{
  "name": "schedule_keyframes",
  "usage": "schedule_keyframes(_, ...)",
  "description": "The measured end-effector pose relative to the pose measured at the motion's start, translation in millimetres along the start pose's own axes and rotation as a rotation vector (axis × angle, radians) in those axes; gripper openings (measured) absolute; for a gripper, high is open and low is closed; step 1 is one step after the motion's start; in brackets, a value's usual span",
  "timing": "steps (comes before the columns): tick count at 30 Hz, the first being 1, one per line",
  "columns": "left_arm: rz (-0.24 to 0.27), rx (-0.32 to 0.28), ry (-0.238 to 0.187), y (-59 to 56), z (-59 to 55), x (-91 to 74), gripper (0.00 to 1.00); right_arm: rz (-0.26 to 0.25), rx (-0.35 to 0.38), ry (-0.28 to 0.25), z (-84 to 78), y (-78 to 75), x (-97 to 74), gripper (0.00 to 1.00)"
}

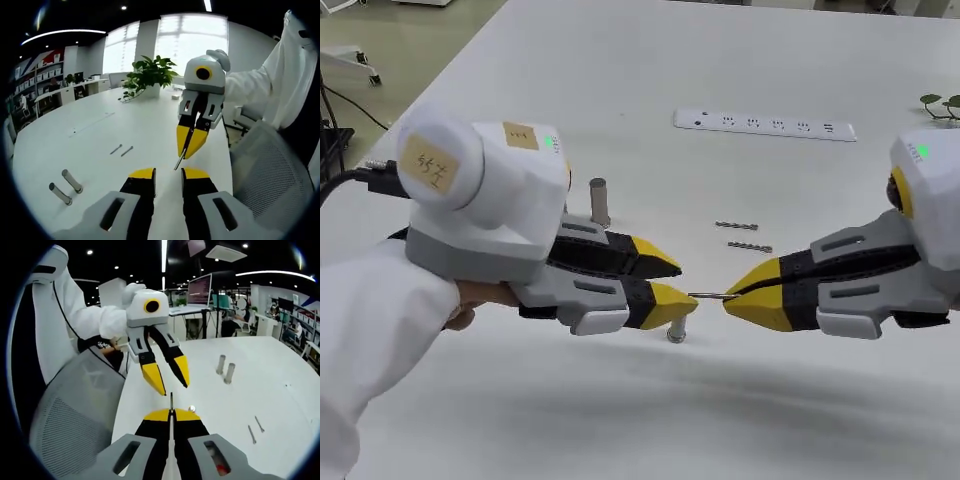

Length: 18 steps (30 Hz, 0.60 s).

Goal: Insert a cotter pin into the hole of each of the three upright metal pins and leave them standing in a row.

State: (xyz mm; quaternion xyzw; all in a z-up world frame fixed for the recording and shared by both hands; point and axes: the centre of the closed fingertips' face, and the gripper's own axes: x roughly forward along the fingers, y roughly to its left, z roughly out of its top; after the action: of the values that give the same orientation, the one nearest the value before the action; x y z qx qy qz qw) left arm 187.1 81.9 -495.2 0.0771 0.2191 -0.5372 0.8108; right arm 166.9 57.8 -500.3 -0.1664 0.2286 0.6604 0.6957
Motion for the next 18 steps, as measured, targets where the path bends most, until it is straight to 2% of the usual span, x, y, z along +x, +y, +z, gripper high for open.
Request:
schedule_keyframes(7,0.008,-0.007,0.02,5.7,-9.4,3.5,0.21,-0.008,0.0,0.019,-8.9,-6.0,3.1,0.0)
schedule_keyframes(12,0.03,-0.005,0.022,15.7,-13.8,7.8,0.23,-0.013,0.009,0.034,-15.9,-11.6,6.8,0.0)
schedule_keyframes(18,0.022,-0.047,0.006,23.2,-16.8,11.8,0.21,-0.02,0.019,0.051,-23.7,-18.7,10.2,0.0)
